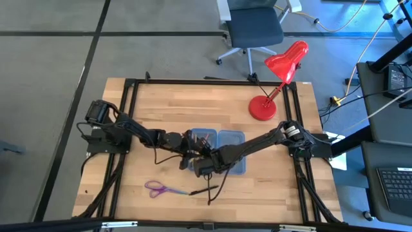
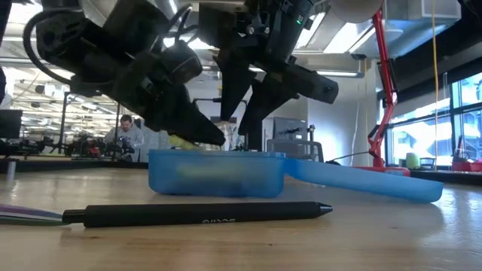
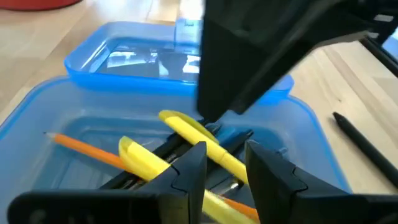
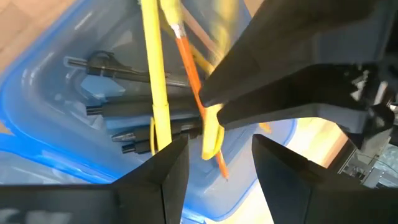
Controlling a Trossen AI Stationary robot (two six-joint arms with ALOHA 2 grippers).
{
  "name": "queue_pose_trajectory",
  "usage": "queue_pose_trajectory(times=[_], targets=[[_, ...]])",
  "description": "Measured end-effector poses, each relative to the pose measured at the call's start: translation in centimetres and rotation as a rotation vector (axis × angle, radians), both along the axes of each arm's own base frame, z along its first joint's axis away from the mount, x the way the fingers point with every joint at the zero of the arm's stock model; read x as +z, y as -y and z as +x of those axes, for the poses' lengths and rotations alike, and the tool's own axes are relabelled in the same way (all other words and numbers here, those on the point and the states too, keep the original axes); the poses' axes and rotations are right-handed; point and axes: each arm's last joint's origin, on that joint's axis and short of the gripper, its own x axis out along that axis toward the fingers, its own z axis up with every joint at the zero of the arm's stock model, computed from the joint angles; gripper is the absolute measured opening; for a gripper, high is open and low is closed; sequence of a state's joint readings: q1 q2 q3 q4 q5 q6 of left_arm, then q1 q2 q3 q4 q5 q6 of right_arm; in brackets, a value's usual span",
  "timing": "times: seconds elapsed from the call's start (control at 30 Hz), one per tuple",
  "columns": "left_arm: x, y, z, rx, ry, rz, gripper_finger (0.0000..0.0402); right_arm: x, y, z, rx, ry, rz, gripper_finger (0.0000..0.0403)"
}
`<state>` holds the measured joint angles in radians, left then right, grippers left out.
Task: Pick & place school supplies into a supply box
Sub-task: Put the black pen into the blue supply box
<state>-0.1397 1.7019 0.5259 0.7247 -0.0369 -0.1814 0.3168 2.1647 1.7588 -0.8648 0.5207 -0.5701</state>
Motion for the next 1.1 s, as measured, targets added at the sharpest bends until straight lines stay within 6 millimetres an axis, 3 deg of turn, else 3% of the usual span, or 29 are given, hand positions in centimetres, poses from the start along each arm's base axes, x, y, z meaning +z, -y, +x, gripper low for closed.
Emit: queue_pose_trajectory(times=[0.27,0.5,0.83,1.1], targets=[[-0.2,-0.1,0.1,0.014,0.000,-0.011,0.0104,0.3,-0.1,0.1,-0.026,0.021,0.007,0.0178],[1.3,0.1,-0.3,-0.056,0.019,-0.020,0.0104,1.5,-2.0,-0.4,-0.176,0.056,0.212,0.0178],[5.0,2.3,-2.5,-0.144,0.039,-0.019,0.0100,1.7,-6.9,-1.7,-0.188,0.127,0.353,0.0178],[6.0,4.8,-4.6,-0.137,-0.024,-0.031,0.0100,2.9,-10.8,-1.1,-0.057,0.268,0.616,0.0178]])
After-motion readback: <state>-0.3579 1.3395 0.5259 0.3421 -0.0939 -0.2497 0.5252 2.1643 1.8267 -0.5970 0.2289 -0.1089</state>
